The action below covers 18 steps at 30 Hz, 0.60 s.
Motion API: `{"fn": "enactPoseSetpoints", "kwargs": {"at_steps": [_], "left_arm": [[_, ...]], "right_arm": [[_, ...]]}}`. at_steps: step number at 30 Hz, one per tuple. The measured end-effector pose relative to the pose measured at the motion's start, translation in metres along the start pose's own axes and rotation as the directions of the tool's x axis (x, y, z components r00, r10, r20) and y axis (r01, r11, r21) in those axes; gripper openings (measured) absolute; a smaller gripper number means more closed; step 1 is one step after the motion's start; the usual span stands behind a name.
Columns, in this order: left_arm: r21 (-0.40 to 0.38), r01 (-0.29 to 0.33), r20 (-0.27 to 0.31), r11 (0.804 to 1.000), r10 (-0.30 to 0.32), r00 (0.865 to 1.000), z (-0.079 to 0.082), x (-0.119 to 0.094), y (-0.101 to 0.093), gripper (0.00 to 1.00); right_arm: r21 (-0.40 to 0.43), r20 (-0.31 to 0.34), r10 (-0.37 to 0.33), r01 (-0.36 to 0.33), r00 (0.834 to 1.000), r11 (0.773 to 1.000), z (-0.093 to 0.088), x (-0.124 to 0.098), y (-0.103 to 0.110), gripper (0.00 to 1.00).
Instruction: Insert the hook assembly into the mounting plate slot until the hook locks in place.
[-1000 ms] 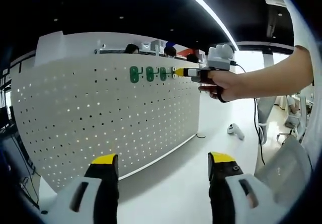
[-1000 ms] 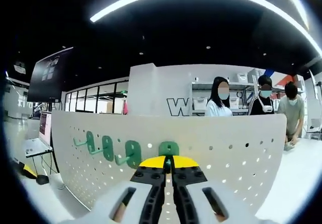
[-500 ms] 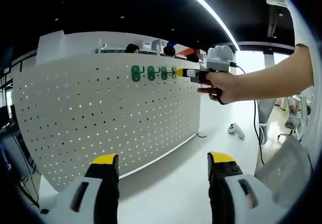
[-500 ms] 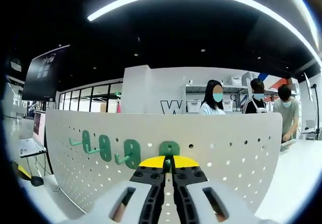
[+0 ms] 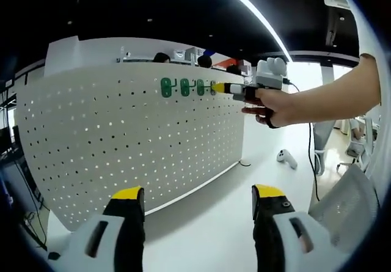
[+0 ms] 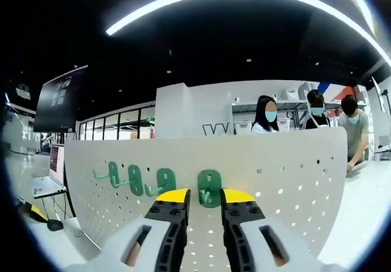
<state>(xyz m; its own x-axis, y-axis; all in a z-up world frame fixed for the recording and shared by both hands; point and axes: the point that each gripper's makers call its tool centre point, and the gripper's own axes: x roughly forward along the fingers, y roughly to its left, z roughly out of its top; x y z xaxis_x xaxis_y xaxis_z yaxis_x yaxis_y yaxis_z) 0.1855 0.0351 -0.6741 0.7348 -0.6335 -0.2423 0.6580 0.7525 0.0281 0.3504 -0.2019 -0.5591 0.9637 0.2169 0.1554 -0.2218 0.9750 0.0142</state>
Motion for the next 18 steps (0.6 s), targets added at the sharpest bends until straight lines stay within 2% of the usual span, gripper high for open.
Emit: {"fn": "enactPoseSetpoints", "kwargs": {"at_steps": [4,9,11,12,18], "left_arm": [[0.0,0.001,0.005,1.0,-0.001,1.0,0.002,0.001,0.0,0.74],[-0.004,0.012,0.009,1.0,-0.012,1.0,0.002,0.003,-0.002,0.74],[-0.004,0.016,0.02,1.0,-0.016,1.0,0.005,0.003,-0.003,0.74],[-0.004,0.017,0.02,1.0,-0.017,1.0,0.005,0.003,-0.003,0.74],[-0.008,0.013,0.018,1.0,-0.013,1.0,0.004,0.002,-0.001,0.75]], "right_arm": [[0.0,-0.015,0.037,-0.037,0.999,0.999,-0.003,-0.005,0.0,0.23],[0.024,-0.01,0.073,-0.072,0.997,0.997,-0.003,-0.008,0.003,0.36],[-0.005,-0.026,0.107,-0.107,0.994,0.994,-0.005,-0.009,0.01,0.42],[-0.061,-0.05,0.123,-0.126,0.991,0.99,-0.009,-0.011,0.014,0.42],[-0.052,-0.044,0.18,-0.182,0.983,0.982,-0.012,-0.024,0.027,0.54]]}}
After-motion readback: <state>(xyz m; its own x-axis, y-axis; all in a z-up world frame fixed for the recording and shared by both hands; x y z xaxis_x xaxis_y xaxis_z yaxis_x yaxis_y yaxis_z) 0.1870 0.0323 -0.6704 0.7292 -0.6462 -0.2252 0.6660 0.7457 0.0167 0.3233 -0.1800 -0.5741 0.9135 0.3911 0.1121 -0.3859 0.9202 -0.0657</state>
